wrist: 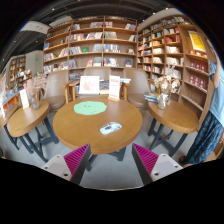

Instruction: Arrange mouse

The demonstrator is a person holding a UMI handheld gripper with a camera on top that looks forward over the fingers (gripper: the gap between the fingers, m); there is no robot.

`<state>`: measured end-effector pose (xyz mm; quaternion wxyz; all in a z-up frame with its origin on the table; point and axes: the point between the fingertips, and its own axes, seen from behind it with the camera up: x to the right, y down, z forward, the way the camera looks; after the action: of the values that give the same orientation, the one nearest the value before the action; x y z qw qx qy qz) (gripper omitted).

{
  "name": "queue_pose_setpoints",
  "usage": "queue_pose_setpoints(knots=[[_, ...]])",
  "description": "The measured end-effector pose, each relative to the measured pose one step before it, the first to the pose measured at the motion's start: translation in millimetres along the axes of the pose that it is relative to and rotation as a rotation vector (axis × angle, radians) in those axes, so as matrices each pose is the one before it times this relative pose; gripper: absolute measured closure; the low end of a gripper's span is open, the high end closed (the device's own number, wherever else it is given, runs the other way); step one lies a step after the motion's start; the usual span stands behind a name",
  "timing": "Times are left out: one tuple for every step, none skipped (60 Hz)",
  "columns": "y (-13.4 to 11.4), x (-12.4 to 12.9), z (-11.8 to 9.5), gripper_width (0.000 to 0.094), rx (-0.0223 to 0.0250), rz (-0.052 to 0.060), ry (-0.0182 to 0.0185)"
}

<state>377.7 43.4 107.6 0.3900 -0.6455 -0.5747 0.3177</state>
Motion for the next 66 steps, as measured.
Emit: queue_pose_setpoints(knots=[[-0.59, -2.68, 8.38, 0.008, 0.00075, 0.0014, -0.00122], [0.95, 1.43, -7.44, 0.0079, -0.00252, 0.0014, -0.00371], [0.25, -0.95, 1.35, 0.0078, -0.0014, 0.0014, -0.00277], [0.87, -1.05, 3.09, 0.008, -0.00258, 0.001, -0.00214], [0.28, -0.26, 0.43, 0.0078, -0.00238, 0.0007, -0.00167], [-0.4, -2.21, 11.04, 0.0079, -0.0021, 0.0011, -0.00311], [-0.11, -1.19, 5.2, 0.008, -0.00148, -0.0006, -0.0029], [0.02, -1.34, 4.66, 0.0079, -0.00055, -0.001, -0.00263], [0.11, -1.52, 4.62, 0.008, 0.00032, -0.001, -0.0012], [0.34, -0.8, 4.74, 0.008, 0.00036, -0.0012, -0.00062], [0.44, -0.63, 4.51, 0.008, 0.00001, -0.0014, -0.00079], [0.12, -1.22, 4.4, 0.008, 0.00036, -0.0018, -0.00082], [-0.19, -0.82, 4.31, 0.0081, 0.00098, -0.0028, -0.00091], [-0.15, -1.32, 4.21, 0.0079, 0.00076, -0.0035, -0.00146], [0.15, -0.87, 4.3, 0.008, 0.0007, -0.004, -0.00125], [0.37, -0.32, 4.29, 0.0079, 0.00077, -0.0036, -0.00095], [0.04, -0.97, 4.09, 0.0078, 0.00048, -0.0026, 0.00027], [1.0, -3.51, 6.4, 0.0079, 0.00108, -0.0022, 0.00194], [0.06, 2.6, 1.72, 0.0079, -0.00104, -0.0014, -0.00118], [0.72, -3.63, 6.52, 0.0077, 0.00104, -0.001, 0.00132], [-0.22, -0.68, 4.31, 0.0078, 0.00131, -0.0011, -0.00072], [0.01, -0.89, 4.08, 0.0077, 0.00205, -0.0016, -0.00135], [-0.22, -0.57, 4.32, 0.0078, 0.00203, -0.0022, -0.00118], [-0.42, 1.94, 1.5, 0.0078, 0.00022, -0.0023, -0.0021], [0.25, -3.63, 6.46, 0.0078, 0.00168, -0.0021, 0.00137], [-0.13, -0.83, 4.18, 0.0079, 0.00121, -0.0016, -0.00024], [-0.51, -1.11, 3.94, 0.0079, 0.00192, -0.0017, -0.00069], [-0.22, -1.0, 4.26, 0.0078, 0.00204, -0.0017, -0.00092], [-0.39, -0.54, 3.86, 0.0079, 0.00181, -0.0021, -0.00042], [-0.55, -0.43, 4.29, 0.0079, 0.00222, -0.0027, 0.00032], [-0.43, -0.45, 4.38, 0.0079, 0.00249, -0.0034, 0.00045], [-0.74, -0.59, 4.13, 0.0079, 0.00245, -0.003, -0.00016], [-0.76, -0.95, 4.2, 0.008, 0.00244, -0.0019, -0.00007], [-0.61, -0.6, 3.96, 0.008, 0.00205, -0.0018, -0.0003], [-0.62, -0.73, 4.04, 0.008, 0.0019, -0.0018, 0.00028], [-0.53, -0.13, 3.64, 0.0079, 0.00154, -0.0016, 0.0002], [-0.39, -0.5, 3.48, 0.0081, 0.0011, -0.0012, -0.00073], [-0.33, -0.94, 3.81, 0.0079, 0.00023, -0.0005, -0.00181], [-0.09, -0.87, 3.72, 0.0079, -0.00054, 0.0002, -0.00184], [0.01, -0.44, 3.94, 0.0082, -0.00216, 0.0002, -0.00046], [0.37, -0.08, 3.73, 0.0081, -0.00395, 0.0, 0.00047], [0.63, -0.19, 3.62, 0.008, -0.00478, 0.0006, 0.00068], [0.59, 0.27, 3.71, 0.008, -0.00477, 0.001, 0.00142], [0.42, 1.04, 3.49, 0.0081, -0.005, 0.0017, 0.00211], [0.41, 0.97, 3.62, 0.0079, -0.0047, 0.0012, 0.00281], [0.17, 0.54, 3.33, 0.008, -0.00455, 0.0009, 0.00254], [0.44, 0.04, 3.18, 0.008, -0.00418, 0.0005, 0.00105], [0.52, 0.21, 3.57, 0.008, -0.00381, 0.0009, -0.00035], [0.72, 0.0, 3.2, 0.008, -0.00366, 0.0012, -0.00051], [0.66, -0.36, 2.99, 0.0082, -0.00425, 0.0014, -0.00025], [1.24, 0.03, 3.11, 0.0081, -0.00502, 0.002, 0.00051], [1.18, -0.23, 2.98, 0.0081, -0.00616, 0.0036, 0.0005], [1.51, 0.01, 3.17, 0.008, -0.0069, 0.0054, -0.00045], [1.38, -0.38, 3.04, 0.0082, -0.00662, 0.0062, -0.00182], [1.27, -0.47, 3.1, 0.0083, -0.00685, 0.0069, -0.00291], [1.31, -0.37, 2.91, 0.0083, -0.0072, 0.007, -0.00291], [1.32, -0.26, 2.98, 0.0082, -0.00729, 0.0073, -0.00242], [0.02, -0.67, 2.93, 0.0079, -0.00449, 0.0071, -0.00745], [-1.6, -0.61, 0.57, 0.0074, 0.00746, 0.0108, -0.00362], [-1.62, 0.3, 1.7, 0.0074, 0.00273, 0.0063, -0.00219], [-0.84, 0.71, 2.38, 0.0074, -0.00154, 0.0021, 0.00004], [-1.74, 1.2, 2.77, 0.0076, 0.00029, -0.0019, 0.00286], [-3.67, 2.69, 9.5, 0.0076, -0.00105, -0.0029, 0.00232], [-1.47, 0.6, 2.87, 0.0077, -0.00055, -0.002, -0.0005], [-1.67, 0.15, 2.67, 0.0078, -0.00069, 0.0014, -0.00205], [-2.0, 0.15, 2.41, 0.0078, -0.0001, 0.0027, -0.00062]])
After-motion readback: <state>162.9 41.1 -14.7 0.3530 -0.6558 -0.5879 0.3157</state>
